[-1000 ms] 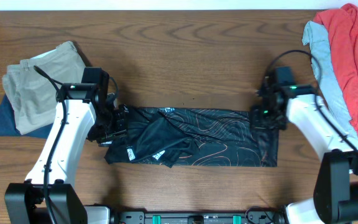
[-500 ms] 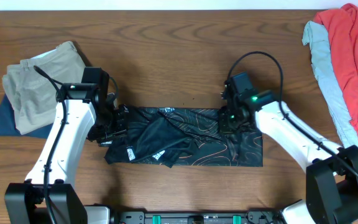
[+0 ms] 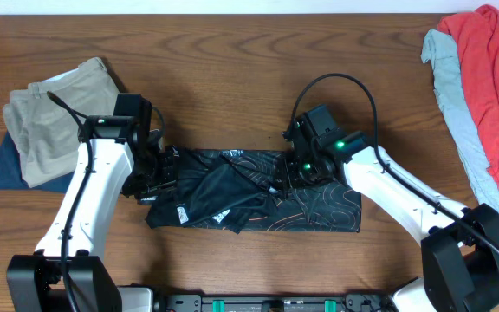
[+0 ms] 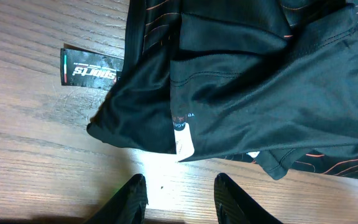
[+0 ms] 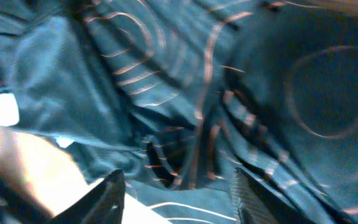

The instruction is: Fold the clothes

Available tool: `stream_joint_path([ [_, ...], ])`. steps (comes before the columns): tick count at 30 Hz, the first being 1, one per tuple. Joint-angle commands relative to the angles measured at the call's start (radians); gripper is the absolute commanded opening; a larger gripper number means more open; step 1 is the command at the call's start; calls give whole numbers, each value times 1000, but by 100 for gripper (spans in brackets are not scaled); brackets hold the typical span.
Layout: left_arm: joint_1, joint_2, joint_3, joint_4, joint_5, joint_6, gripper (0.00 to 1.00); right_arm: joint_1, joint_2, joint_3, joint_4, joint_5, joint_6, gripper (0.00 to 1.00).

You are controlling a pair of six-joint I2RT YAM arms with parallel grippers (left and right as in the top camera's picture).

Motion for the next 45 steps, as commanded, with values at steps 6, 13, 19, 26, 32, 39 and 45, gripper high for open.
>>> stream_joint_path([
  [6,3,-11,-4,-4,-2,-13,38,-35,-1,11,-112,444,131,49],
  [13,3,-11,-4,-5,-2,-13,38,-30,4,-14,-107,372,134,47],
  [19,3,-11,-4,-5,-2,-13,38,-13,19,-20,-113,350,135,48],
  [26,3,-11,-4,-5,-2,-13,38,-13,19,-20,-129,288,135,45],
  [32,3,-11,-4,-5,-2,-13,38,-9,19,-21,-155,288,135,45],
  [39,3,-11,-4,-5,-2,-13,39,3,19,-21,-158,275,135,44],
  [45,3,-11,-4,-5,-2,-13,38,18,24,-21,-151,274,135,41],
])
